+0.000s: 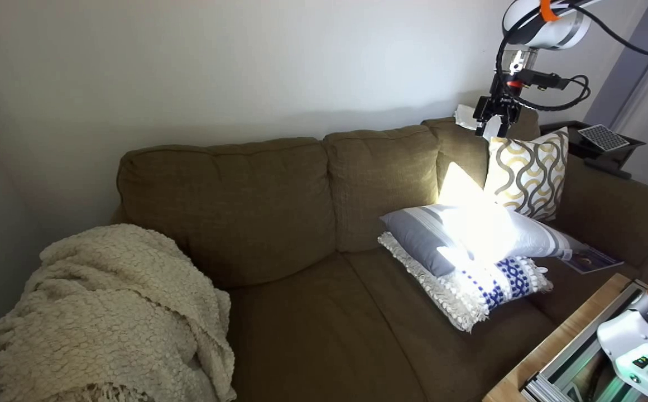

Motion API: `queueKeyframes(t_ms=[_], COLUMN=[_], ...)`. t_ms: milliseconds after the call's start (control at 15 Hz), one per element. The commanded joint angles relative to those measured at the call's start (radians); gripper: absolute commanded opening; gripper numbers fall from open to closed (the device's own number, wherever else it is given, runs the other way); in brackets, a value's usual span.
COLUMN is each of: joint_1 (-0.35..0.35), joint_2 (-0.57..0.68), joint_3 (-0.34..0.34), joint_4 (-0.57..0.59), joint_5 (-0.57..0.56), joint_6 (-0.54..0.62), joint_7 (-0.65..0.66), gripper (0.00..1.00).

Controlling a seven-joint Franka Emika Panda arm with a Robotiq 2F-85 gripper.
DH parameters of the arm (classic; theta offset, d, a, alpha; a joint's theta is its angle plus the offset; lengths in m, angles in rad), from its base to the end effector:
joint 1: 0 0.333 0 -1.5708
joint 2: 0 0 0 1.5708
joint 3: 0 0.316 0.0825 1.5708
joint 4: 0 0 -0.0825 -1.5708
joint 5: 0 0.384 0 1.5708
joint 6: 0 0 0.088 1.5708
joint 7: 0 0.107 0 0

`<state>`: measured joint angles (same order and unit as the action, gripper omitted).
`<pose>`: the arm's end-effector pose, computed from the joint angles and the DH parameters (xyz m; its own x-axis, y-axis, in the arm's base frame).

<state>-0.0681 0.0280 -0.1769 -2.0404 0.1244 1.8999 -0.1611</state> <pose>0.5234 -0.1211 0.4162 0.9810 -0.1227 -0.1504 -0.1426 -0.9812 -0.1300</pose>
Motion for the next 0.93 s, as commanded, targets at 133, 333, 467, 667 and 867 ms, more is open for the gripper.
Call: queueKeyframes(t_ms=[133,333,467,667,867], joint_1=[-0.01,0.047,0.086,0.148,0.194], joint_2=[0.024,0.112,0.166,0.258,0.348], joint_3=[0.035,0.105,0.145,0.169,0.161], joint_4=[0.005,-0.006,-0.027,-0.058,-0.065], joint_5=[-0.025,-0.159,-0.255,-0.409,-0.496], joint_6=[0.004,0.02,0.058,0.152,0.26], joint_7=[0.006,0.114,0.193,0.349,0.487], gripper=[1.0,1.0,1.0,1.0,1.0])
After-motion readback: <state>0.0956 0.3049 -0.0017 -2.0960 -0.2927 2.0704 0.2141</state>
